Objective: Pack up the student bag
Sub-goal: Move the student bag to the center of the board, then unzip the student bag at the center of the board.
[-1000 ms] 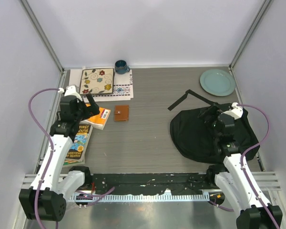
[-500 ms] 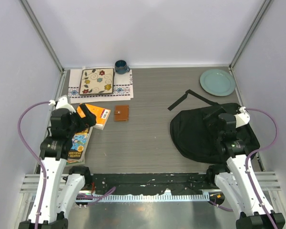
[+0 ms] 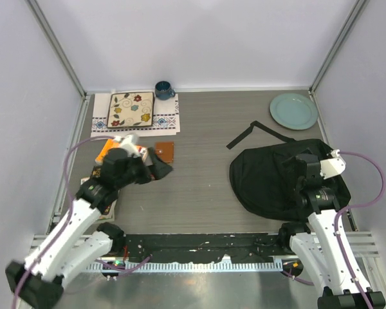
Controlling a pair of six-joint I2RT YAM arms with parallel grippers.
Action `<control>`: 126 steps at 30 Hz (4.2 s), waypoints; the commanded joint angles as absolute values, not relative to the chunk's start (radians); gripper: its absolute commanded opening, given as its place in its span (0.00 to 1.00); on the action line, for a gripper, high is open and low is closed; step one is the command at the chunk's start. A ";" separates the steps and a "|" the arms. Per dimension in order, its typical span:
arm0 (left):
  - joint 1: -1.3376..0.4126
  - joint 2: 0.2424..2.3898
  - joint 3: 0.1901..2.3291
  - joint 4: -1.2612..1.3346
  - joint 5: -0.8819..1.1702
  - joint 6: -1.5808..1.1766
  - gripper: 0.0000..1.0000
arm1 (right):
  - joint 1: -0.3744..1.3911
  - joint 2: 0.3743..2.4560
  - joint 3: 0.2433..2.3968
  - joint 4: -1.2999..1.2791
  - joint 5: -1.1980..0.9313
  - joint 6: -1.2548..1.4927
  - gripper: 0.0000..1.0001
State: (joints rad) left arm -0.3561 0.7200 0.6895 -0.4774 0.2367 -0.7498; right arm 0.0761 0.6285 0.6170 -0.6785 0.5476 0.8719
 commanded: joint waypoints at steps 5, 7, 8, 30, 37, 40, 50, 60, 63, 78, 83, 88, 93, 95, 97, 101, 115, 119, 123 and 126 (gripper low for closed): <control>-0.805 1.234 0.939 -0.184 -0.089 -0.773 0.99 | 0.072 0.565 0.661 -0.618 0.497 0.825 0.98; -0.821 1.412 1.049 -0.172 -0.066 -0.758 1.00 | 0.074 0.543 0.672 -0.624 0.491 0.807 0.98; -0.839 1.472 1.087 -0.172 -0.064 -0.753 0.99 | 0.072 0.538 0.679 -0.632 0.480 0.801 0.98; -0.927 2.108 1.463 0.035 0.175 -0.799 0.84 | 0.074 0.491 0.649 -0.617 0.414 0.733 0.98; -0.919 2.096 1.424 0.074 0.184 -0.819 0.15 | 0.074 0.495 0.643 -0.600 0.390 0.716 0.98; -0.905 2.054 1.393 0.068 0.164 -0.822 0.00 | 0.072 0.502 0.640 -0.591 0.371 0.704 0.98; -0.844 1.759 1.134 0.045 0.042 -0.812 0.00 | 0.072 0.548 0.643 -0.543 0.253 0.670 0.98; -0.836 1.467 0.999 -0.116 -0.250 -0.695 0.00 | 0.072 0.583 0.652 -0.466 0.048 0.680 0.98; -0.822 1.421 0.994 -0.161 -0.291 -0.663 0.00 | 0.072 0.600 0.658 -0.483 -0.045 0.703 0.98; -0.770 1.350 0.925 -0.250 -0.396 -0.655 0.00 | 0.074 0.307 0.374 -0.623 -0.331 0.963 0.91; -0.770 1.362 0.838 -0.201 -0.307 -0.673 0.42 | 0.072 0.344 0.359 -0.724 -0.276 0.884 0.91; -0.770 1.319 0.770 -0.173 -0.267 -0.718 0.69 | 0.074 0.376 0.322 -0.690 -0.241 0.873 0.92; -0.770 1.232 0.781 -0.229 -0.269 -0.735 0.80 | 0.074 0.433 0.310 -0.693 -0.150 0.841 0.95; -0.776 1.186 0.778 -0.221 -0.239 -0.744 0.82 | 0.074 0.440 0.287 -0.667 -0.153 0.854 0.95; -0.787 1.164 0.776 -0.215 -0.229 -0.756 0.83 | 0.074 0.466 0.264 -0.620 -0.167 0.867 0.95; -0.827 1.169 0.788 -0.213 -0.212 -0.767 0.84 | 0.074 0.517 0.244 -0.555 -0.160 0.885 0.95; -0.940 1.350 0.917 -0.120 -0.121 -0.749 0.84 | 0.075 0.637 0.127 -0.223 -0.140 0.996 0.59; -0.948 1.407 0.949 -0.084 -0.066 -0.753 0.84 | 0.075 0.589 0.084 -0.158 -0.172 0.977 0.08; -0.979 1.479 0.976 -0.055 -0.051 -0.762 0.84 | 0.075 0.465 0.014 -0.097 -0.238 0.953 0.00; -1.003 1.548 0.986 -0.028 -0.045 -0.778 0.83 | 0.077 0.295 -0.073 -0.032 -0.308 0.937 0.00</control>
